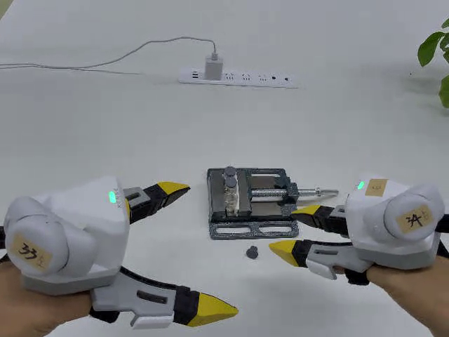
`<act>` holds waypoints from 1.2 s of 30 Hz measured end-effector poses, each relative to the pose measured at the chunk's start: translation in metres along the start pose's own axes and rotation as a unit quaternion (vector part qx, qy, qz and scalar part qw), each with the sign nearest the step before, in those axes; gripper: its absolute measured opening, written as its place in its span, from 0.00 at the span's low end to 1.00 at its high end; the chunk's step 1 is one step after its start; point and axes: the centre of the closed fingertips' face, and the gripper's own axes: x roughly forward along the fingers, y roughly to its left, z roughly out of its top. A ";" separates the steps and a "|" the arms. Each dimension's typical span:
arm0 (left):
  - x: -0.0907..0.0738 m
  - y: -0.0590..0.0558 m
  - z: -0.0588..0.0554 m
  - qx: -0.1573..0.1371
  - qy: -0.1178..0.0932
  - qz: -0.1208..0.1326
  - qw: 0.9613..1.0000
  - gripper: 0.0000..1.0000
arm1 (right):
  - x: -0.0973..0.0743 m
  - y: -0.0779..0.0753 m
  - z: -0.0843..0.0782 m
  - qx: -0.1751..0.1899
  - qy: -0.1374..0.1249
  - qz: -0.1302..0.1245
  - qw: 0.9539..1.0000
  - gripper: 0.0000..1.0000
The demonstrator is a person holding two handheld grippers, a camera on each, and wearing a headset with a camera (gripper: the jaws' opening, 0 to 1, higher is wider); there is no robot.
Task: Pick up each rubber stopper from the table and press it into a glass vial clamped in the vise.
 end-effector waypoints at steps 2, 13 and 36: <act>0.000 0.000 0.000 -0.001 -0.001 0.000 1.000 0.99 | 0.004 0.004 -0.005 0.006 0.003 0.000 1.000 0.31; 0.003 -0.001 -0.003 -0.007 0.000 -0.006 1.000 0.99 | 0.028 0.015 -0.016 0.040 0.005 -0.012 0.999 0.19; 0.007 0.001 -0.005 -0.015 0.000 -0.011 1.000 0.99 | 0.051 0.013 -0.030 0.051 0.028 -0.007 0.998 0.02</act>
